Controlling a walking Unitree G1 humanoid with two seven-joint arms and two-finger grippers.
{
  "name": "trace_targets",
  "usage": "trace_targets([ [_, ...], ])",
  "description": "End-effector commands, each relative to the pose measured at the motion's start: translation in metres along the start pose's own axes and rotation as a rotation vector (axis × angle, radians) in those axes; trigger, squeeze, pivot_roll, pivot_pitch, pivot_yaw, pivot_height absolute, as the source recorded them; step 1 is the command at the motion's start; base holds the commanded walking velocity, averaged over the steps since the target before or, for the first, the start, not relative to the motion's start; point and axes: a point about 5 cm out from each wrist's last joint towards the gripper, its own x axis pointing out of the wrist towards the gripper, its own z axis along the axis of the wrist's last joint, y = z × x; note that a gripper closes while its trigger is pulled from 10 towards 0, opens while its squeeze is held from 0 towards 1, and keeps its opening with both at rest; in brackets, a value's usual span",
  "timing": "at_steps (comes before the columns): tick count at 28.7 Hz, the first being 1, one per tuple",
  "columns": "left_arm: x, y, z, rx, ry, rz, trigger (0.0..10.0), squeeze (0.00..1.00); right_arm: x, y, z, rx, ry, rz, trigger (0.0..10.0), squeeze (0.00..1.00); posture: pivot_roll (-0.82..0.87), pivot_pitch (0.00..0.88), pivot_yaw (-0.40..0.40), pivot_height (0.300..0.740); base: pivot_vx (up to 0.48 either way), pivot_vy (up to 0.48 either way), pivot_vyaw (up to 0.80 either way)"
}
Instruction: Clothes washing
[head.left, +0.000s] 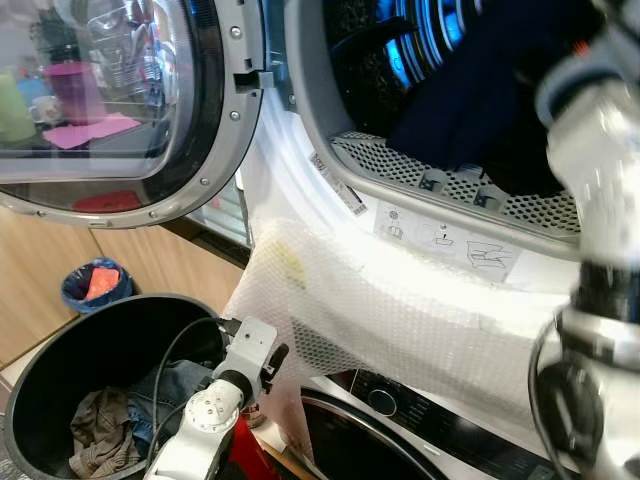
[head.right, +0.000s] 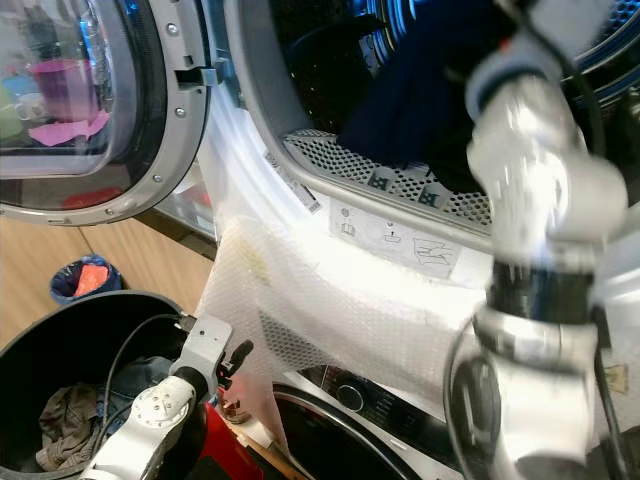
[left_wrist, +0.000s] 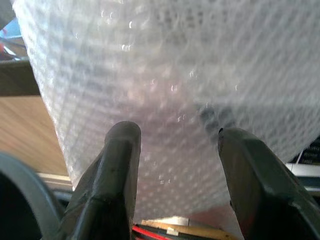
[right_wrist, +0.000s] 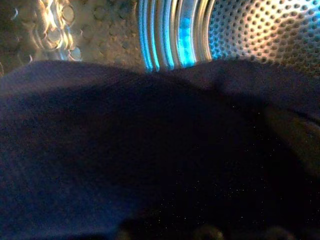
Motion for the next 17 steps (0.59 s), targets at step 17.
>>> trace_targets([
  [17,-0.002,-0.008,-0.002,0.01,0.014,-0.064,10.0,0.0,-0.035,-0.003,-0.065,-0.192,0.084,0.046,10.0,0.0,0.08,0.05,-0.029,0.74,0.0,0.0,0.0],
])
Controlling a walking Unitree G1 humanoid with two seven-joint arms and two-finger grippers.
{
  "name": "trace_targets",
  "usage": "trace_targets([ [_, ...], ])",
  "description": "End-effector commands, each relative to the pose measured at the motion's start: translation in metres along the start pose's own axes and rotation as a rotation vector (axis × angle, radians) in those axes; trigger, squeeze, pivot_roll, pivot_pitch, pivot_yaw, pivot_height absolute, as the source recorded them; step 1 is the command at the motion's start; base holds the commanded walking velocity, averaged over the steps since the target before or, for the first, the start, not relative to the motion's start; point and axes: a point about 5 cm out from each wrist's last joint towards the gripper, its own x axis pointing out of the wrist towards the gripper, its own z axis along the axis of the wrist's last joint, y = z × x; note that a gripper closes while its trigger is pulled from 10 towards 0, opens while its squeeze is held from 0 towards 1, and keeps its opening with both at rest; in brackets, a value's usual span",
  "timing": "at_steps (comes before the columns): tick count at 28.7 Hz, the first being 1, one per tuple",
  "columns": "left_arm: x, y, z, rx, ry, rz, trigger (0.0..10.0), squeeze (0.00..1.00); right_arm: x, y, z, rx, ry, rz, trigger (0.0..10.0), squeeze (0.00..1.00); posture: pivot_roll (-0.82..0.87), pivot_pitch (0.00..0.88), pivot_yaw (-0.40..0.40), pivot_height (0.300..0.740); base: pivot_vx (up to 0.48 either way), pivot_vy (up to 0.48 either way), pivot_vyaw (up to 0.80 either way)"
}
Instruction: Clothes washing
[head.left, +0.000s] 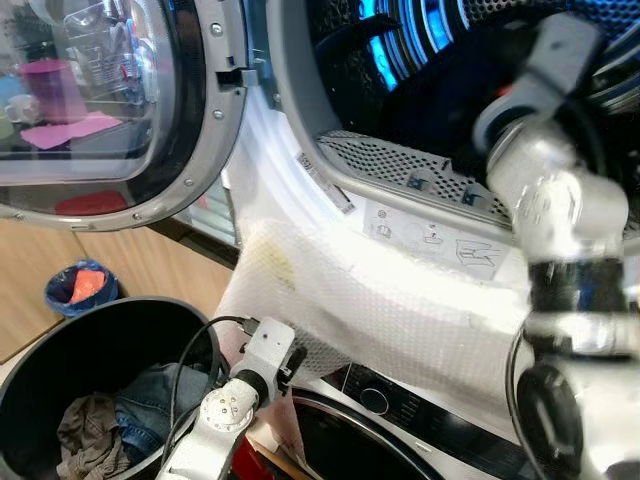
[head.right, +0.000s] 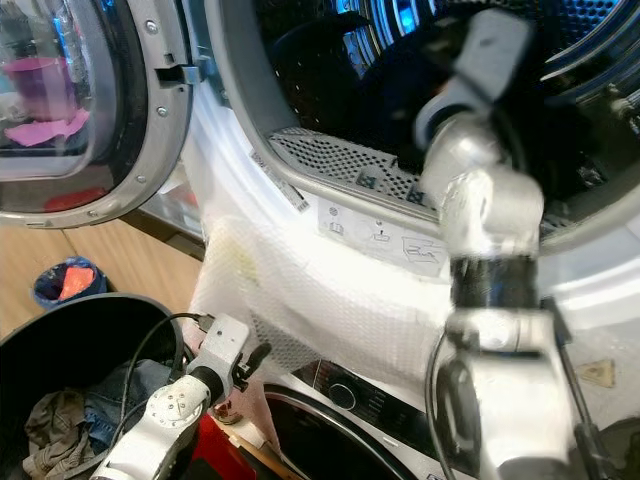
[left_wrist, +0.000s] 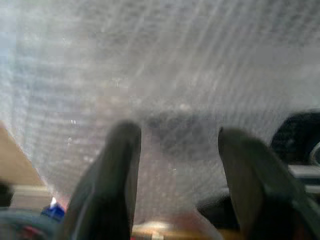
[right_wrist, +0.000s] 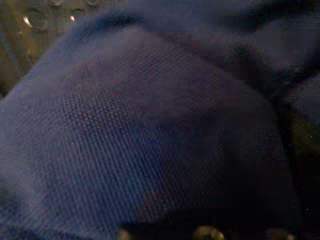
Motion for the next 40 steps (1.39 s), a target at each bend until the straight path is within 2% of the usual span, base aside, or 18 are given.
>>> trace_targets([
  [1,-0.002,0.004,-0.002,0.001,0.014,0.011,10.0,0.0,-0.009,-0.012,0.019,0.014,-0.065,-0.031,10.0,0.0,0.08,0.047,-0.029,0.74,0.0,0.0,0.0],
  [4,-0.003,0.004,-0.002,0.002,0.014,0.011,10.0,0.0,-0.025,-0.01,0.033,0.007,-0.117,0.06,10.0,0.0,0.09,0.043,-0.035,0.74,0.0,0.0,0.0],
  [6,-0.001,0.006,-0.001,0.002,0.013,0.014,10.0,0.0,-0.027,0.006,0.044,-0.026,-0.157,0.261,10.0,0.0,0.08,0.04,-0.03,0.74,0.0,0.0,0.0],
  [8,0.002,0.007,0.002,0.002,0.005,0.014,10.0,0.0,-0.014,0.013,0.052,-0.082,-0.146,0.383,10.0,0.0,0.08,0.03,-0.023,0.74,0.0,0.0,0.0],
  [9,0.004,0.008,0.005,0.007,-0.002,0.011,10.0,0.0,0.014,-0.013,0.067,-0.061,-0.155,0.174,10.0,0.0,0.07,0.025,-0.017,0.74,0.0,0.0,0.0],
  [11,0.006,0.008,0.006,0.009,-0.007,0.01,10.0,0.0,0.028,-0.055,0.078,0.0,-0.158,-0.185,10.0,0.0,0.07,0.023,-0.013,0.74,0.0,0.0,0.0],
  [13,0.007,0.007,0.008,0.004,-0.015,0.019,10.0,0.0,0.012,-0.11,0.088,0.146,-0.249,-0.56,10.0,0.0,0.07,0.021,-0.019,0.74,0.0,0.0,0.0],
  [14,0.007,0.007,0.009,0.002,-0.018,0.022,10.0,0.0,0.006,-0.115,0.089,0.144,-0.283,-0.593,10.0,0.0,0.07,0.027,-0.02,0.74,0.0,0.0,0.0],
  [17,0.006,0.007,0.01,-0.001,-0.02,0.024,10.0,0.0,0.0,-0.115,0.086,0.119,-0.303,-0.591,10.0,0.0,0.06,0.034,-0.014,0.74,0.0,0.0,0.0],
  [18,0.006,0.005,0.009,-0.006,-0.015,0.016,10.0,0.0,0.003,-0.1,0.063,0.118,-0.22,-0.468,10.0,0.0,0.06,0.034,-0.014,0.74,0.0,0.0,0.0],
  [19,0.006,0.005,0.009,-0.006,-0.015,0.016,10.0,0.0,0.003,-0.1,0.063,0.118,-0.22,-0.468,10.0,0.0,0.06,0.034,-0.014,0.74,0.0,0.0,0.0],
  [20,0.006,0.002,0.007,-0.003,-0.01,-0.003,10.0,0.0,0.005,-0.082,0.032,0.108,-0.11,-0.341,10.0,0.0,0.06,0.043,-0.008,0.74,0.0,0.0,0.0],
  [21,0.006,0.002,0.007,-0.003,-0.01,-0.003,10.0,0.0,0.005,-0.082,0.032,0.108,-0.11,-0.341,10.0,0.0,0.06,0.043,-0.008,0.74,0.0,0.0,0.0],
  [23,0.004,0.0,0.006,-0.001,-0.009,-0.014,10.0,0.0,0.008,-0.058,0.002,0.061,-0.005,-0.193,10.0,0.0,0.06,0.043,-0.008,0.74,0.0,0.0,0.0],
  [26,0.003,0.001,0.006,-0.002,-0.007,-0.014,10.0,0.0,0.005,-0.041,-0.01,0.033,0.025,-0.108,10.0,0.0,0.06,0.05,-0.008,0.74,0.0,0.0,0.0],
  [30,0.002,0.001,0.006,-0.002,-0.008,-0.015,10.0,0.0,-0.007,-0.035,-0.004,0.009,-0.012,-0.046,10.0,0.0,0.07,0.05,-0.012,0.74,0.0,0.0,0.0],
  [36,0.001,0.004,0.007,-0.006,-0.015,0.001,10.0,0.0,-0.028,-0.057,0.029,-0.099,-0.174,-0.171,10.0,0.0,0.08,0.055,-0.017,0.74,0.0,0.0,0.0],
  [40,0.001,0.005,0.008,-0.003,-0.018,0.005,10.0,0.0,-0.039,-0.06,0.049,-0.144,-0.261,-0.19,10.0,0.0,0.07,0.053,-0.014,0.74,0.0,0.0,0.0],
])
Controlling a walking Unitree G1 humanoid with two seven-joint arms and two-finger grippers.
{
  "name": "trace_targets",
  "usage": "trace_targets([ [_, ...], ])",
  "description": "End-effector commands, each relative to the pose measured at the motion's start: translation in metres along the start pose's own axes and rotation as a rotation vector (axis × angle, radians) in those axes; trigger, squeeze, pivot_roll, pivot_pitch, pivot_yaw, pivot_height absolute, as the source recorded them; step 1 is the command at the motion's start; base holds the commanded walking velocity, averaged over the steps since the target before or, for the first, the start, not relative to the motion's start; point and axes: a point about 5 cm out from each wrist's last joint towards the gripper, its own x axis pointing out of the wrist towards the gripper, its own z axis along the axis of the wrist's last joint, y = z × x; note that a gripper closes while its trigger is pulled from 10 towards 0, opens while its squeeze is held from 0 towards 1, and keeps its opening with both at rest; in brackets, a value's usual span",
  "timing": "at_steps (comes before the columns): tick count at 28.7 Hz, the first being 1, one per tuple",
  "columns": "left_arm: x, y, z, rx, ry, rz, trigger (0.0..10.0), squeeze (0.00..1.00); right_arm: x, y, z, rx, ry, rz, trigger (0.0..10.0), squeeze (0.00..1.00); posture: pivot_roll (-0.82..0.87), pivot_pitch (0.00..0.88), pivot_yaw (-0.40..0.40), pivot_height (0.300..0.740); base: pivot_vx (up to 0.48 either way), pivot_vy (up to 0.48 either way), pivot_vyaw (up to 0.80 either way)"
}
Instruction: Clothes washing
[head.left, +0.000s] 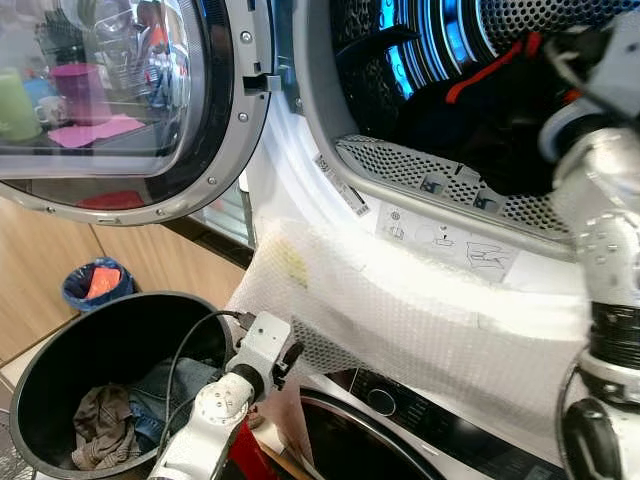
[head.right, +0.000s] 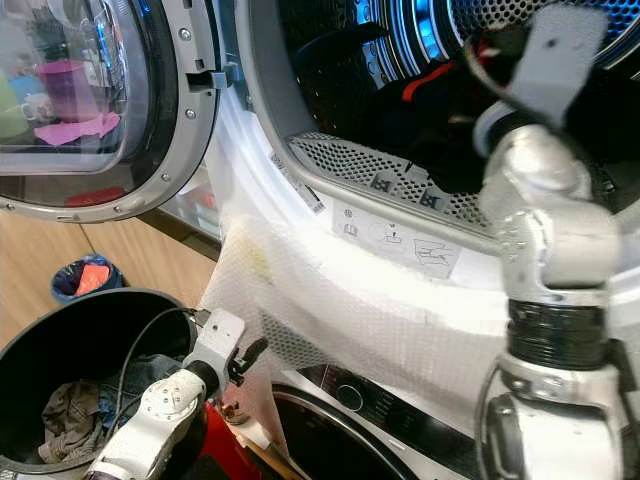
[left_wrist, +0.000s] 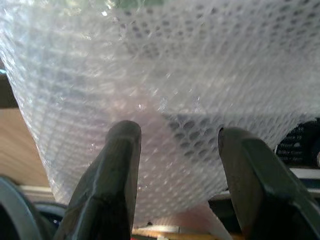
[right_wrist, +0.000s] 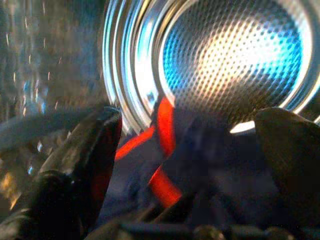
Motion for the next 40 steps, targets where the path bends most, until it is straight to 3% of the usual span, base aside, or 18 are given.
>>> trace_targets([
  [1,0.0,0.001,0.004,0.002,-0.008,0.005,10.0,0.0,-0.006,-0.006,0.015,-0.02,-0.058,-0.029,10.0,0.0,0.07,0.053,-0.014,0.74,0.0,0.0,0.0],
  [7,0.0,0.002,0.006,0.004,-0.013,0.004,10.0,0.0,-0.029,-0.009,0.01,-0.072,-0.027,-0.045,10.0,0.0,0.08,0.053,-0.016,0.74,0.0,0.0,0.0],
  [11,-0.001,0.003,0.006,0.003,-0.013,0.008,10.0,0.0,-0.049,-0.007,0.02,-0.035,-0.12,0.018,10.0,0.0,0.07,0.057,-0.012,0.74,0.0,0.0,0.0],
  [12,-0.001,0.003,0.005,0.002,-0.014,0.009,10.0,0.0,-0.064,0.005,0.028,0.09,-0.196,0.175,10.0,0.0,0.07,0.057,-0.012,0.74,0.0,0.0,0.0],
  [13,-0.001,0.003,0.005,0.002,-0.014,0.009,10.0,0.0,-0.064,0.005,0.028,0.09,-0.196,0.175,10.0,0.0,0.07,0.057,-0.012,0.74,0.0,0.0,0.0],
  [14,-0.001,0.004,0.005,0.003,-0.015,0.013,10.0,0.0,-0.086,0.018,0.027,0.189,-0.217,0.383,10.0,0.0,0.07,0.057,-0.011,0.74,0.0,0.0,0.0],
  [15,-0.001,0.006,0.005,0.002,-0.017,0.018,10.0,0.0,-0.103,0.029,0.021,0.218,-0.2,0.524,10.0,0.0,0.07,0.057,-0.009,0.74,0.0,0.0,0.0],
  [19,-0.001,0.008,0.006,0.007,-0.023,0.026,10.0,0.0,-0.125,0.047,0.013,0.217,-0.166,0.699,10.0,0.0,0.08,0.06,-0.008,0.74,0.0,0.0,0.0],
  [20,-0.002,0.009,0.007,0.01,-0.025,0.029,10.0,0.0,-0.155,0.066,0.002,0.268,-0.11,0.916,10.0,0.0,0.08,0.061,-0.006,0.74,0.0,0.0,0.0],
  [22,-0.002,0.01,0.007,0.012,-0.024,0.027,10.0,0.0,-0.181,0.074,-0.005,0.342,-0.057,1.066,10.0,0.0,0.08,0.061,-0.005,0.74,0.0,0.0,0.0],
  [24,-0.003,0.009,0.005,0.014,-0.021,0.021,10.0,0.0,-0.196,0.075,-0.017,0.411,0.01,1.134,10.0,0.0,0.08,0.063,-0.005,0.74,0.0,0.0,0.0],
  [27,-0.003,0.009,0.003,0.029,-0.013,0.007,10.0,0.0,-0.209,0.072,-0.044,0.463,0.158,1.149,10.0,0.0,0.08,0.064,-0.005,0.74,0.0,0.0,0.0],
  [29,-0.004,0.008,0.001,0.034,-0.009,-0.001,10.0,0.0,-0.227,0.07,-0.079,0.491,0.33,1.155,10.0,0.0,0.08,0.064,-0.004,0.74,0.0,0.0,0.0],
  [31,-0.006,0.009,-0.001,0.038,-0.001,-0.012,10.0,0.0,-0.241,0.063,-0.121,0.525,0.517,1.057,10.0,0.0,0.08,0.066,-0.005,0.74,0.0,0.0,0.0],
  [34,-0.007,0.007,-0.004,0.043,0.013,-0.042,10.0,0.0,-0.254,0.051,-0.155,0.573,0.642,0.932,10.0,0.0,0.09,0.066,-0.005,0.74,0.0,0.0,0.0],
  [35,-0.008,0.004,-0.008,0.055,0.024,-0.073,10.0,0.0,-0.27,0.043,-0.179,0.618,0.732,0.859,10.0,0.0,0.09,0.066,-0.005,0.74,0.0,0.0,0.0],
  [40,-0.009,-0.007,-0.019,0.087,0.079,-0.197,10.0,0.0,-0.298,0.024,-0.231,0.632,0.914,0.621,10.0,0.0,0.09,0.066,-0.002,0.74,0.0,0.0,0.0],
])
